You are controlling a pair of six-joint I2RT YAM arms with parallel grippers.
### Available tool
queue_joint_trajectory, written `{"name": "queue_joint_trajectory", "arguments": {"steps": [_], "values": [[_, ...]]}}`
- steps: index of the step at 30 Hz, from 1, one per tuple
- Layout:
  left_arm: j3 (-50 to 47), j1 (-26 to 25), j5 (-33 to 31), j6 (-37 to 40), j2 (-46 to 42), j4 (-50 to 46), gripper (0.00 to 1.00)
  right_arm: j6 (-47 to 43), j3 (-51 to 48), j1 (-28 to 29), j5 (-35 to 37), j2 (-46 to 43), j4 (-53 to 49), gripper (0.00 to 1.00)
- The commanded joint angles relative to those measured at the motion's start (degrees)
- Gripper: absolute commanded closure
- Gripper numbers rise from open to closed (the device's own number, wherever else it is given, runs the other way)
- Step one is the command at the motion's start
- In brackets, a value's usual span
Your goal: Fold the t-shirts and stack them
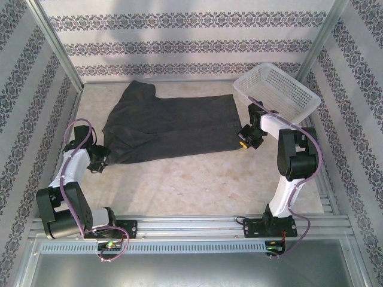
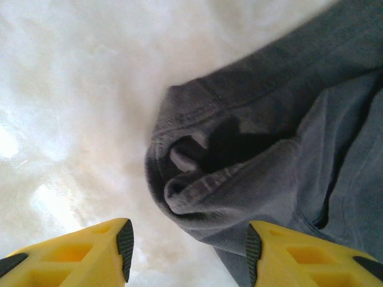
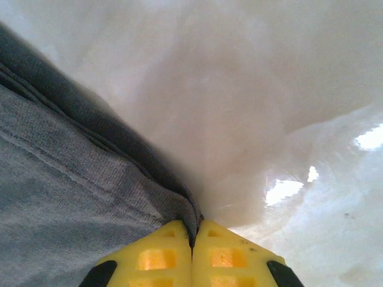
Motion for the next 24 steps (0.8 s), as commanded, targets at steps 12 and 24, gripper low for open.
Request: {"name": "queue_joint_trajectory", "arguments": {"steps": [12,24], "values": [[-4.2,2.8,8.6,-17.4,2.4,5.5,0.55,-3.3,-11.5,-0.6,3.2,-9.6,-2.7,1.00],[-0.2,2.9,7.0,-12.5,4.4,6.6,0.59,-3.2,-11.2,-0.2,1.9,-8.9,-1.6,1.00]]}}
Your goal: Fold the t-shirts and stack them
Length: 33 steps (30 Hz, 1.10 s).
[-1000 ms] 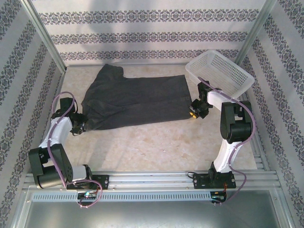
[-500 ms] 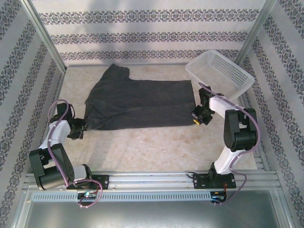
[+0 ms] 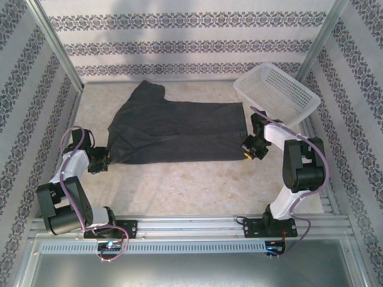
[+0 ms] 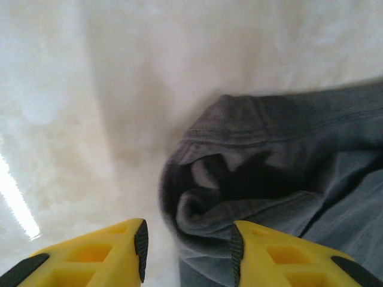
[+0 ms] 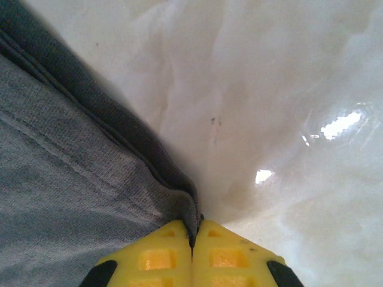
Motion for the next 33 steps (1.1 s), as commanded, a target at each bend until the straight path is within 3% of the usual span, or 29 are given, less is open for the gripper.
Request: {"name": "queue_joint_trajectory", "arguments": {"steps": [1,11,17,22,33], "values": [[1.4,0.7,1.3,4.1,2.3,1.7,0.59,-0.8,-0.6,-0.1,0.1,-0.3,-0.3,1.00],[-0.2,0.7,2.7,8.7,5.8,7.6,0.66,-0.6,-0.6,0.2,-0.2,0.1,0.1,1.00],[0.5,0.7,2.1,11.8,8.1,7.5,0.81,-0.6,-0.6,0.3,0.1,0.0,0.0,1.00],[4.1,0.7,-3.9,17.0,6.5,1.0,1.00,-0.9,0.0,0.2,1.1,-0.2,-0.5,1.00],[13.7,0.6,-10.9,29.4,6.9,-16.8,1.00,-2.2,0.8,-0.7,2.5,-1.3,-2.0,1.00]]}}
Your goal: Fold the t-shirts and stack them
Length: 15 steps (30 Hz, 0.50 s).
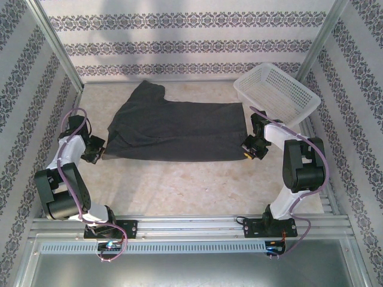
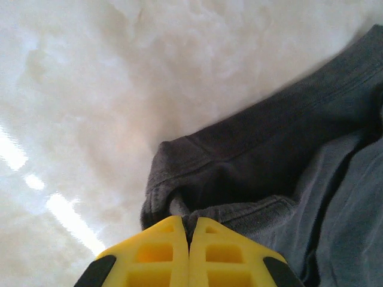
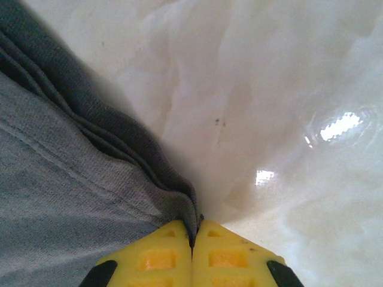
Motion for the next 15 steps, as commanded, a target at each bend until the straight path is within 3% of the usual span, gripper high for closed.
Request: {"name": "queue_joint_trajectory", "arguments": {"steps": [1,7,15], "values": [[0.8,0.5,-5.0,6.6,-0.5,-8.8,1.00,-1.1,0.6,-0.6,2.4,-1.4,-2.2,1.00],[-2.7,0.3,-7.6,9.0,-2.9,-11.8,1.00,-1.5,-1.6,0.7,3.2,-3.9,-4.0,1.00],[-10.5,0.1,-12.3,5.2,-11.8,-13.9,1.00,0.4,-10.4,3.0,4.4,-12.0,-7.1,1.00]]}}
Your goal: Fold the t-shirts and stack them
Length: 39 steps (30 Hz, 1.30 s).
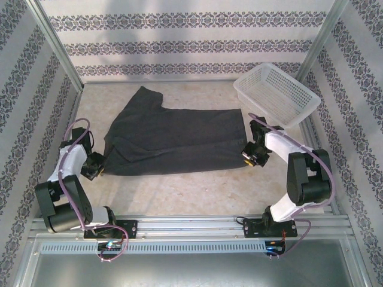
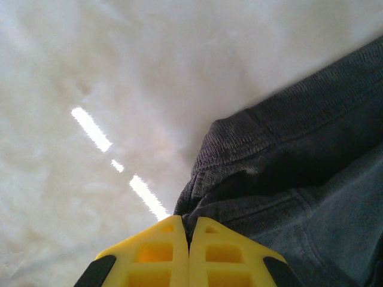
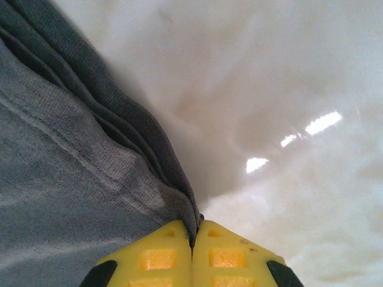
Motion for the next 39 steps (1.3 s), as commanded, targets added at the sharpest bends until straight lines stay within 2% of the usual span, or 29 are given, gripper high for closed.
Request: {"name": "queue_joint_trajectory", "arguments": {"steps": [1,9,10,12,13,16,18,20,23,25,27,31,39], "values": [[-2.9,0.1,-5.2,-2.0,-4.7,-4.0,1.00,1.2,-4.0,0.7,3.1,-4.0,-4.3,1.00],[-6.0,0.1,-6.6,-5.3,-6.2,-2.5,0.99,5.1,-13.0,2.5,3.0,-12.3,-4.7,1.00],[-6.0,0.1,-6.6,-5.3,-6.1,-1.9,0.89,5.2,-13.2,2.5,3.3,-12.7,-4.8,1.00],[-5.0,0.1,-6.5,-5.7,-6.3,-1.9,0.68,5.2,-12.5,2.5,4.2,-13.8,-5.5,0.84],[-3.8,-0.1,-6.7,-6.2,-6.7,-2.4,0.62,5.0,-11.6,2.6,4.9,-14.8,-5.9,0.76],[1.0,-3.1,-9.0,-7.9,-8.4,-4.8,0.53,4.3,-8.4,3.7,7.0,-18.8,-6.2,0.66],[4.0,-5.4,-7.9,-9.8,-9.4,-5.4,0.53,2.6,-6.6,5.4,6.8,-21.1,-3.2,0.61],[5.6,-7.8,-2.7,-13.7,-9.1,-5.2,0.53,-0.6,-5.5,7.6,2.5,-22.0,3.5,0.56],[3.1,-14.8,5.6,-23.2,-9.3,-1.4,0.53,-3.8,-4.2,10.4,-9.6,-19.1,15.2,0.56],[-0.4,-20.6,8.0,-30.2,-9.6,1.9,0.54,-4.7,-3.9,12.8,-19.4,-16.3,25.0,0.56],[-3.5,-24.8,8.4,-35.7,-9.7,5.5,0.54,-4.6,-2.6,15.4,-26.2,-14.0,31.9,0.55],[-7.0,-28.2,8.1,-42.1,-7.5,10.2,0.54,-5.1,0.6,19.4,-29.9,-10.6,35.5,0.52],[-8.2,-28.5,7.7,-42.2,-1.0,15.5,0.59,-4.8,0.3,20.3,-29.9,-9.6,35.1,0.51]]}}
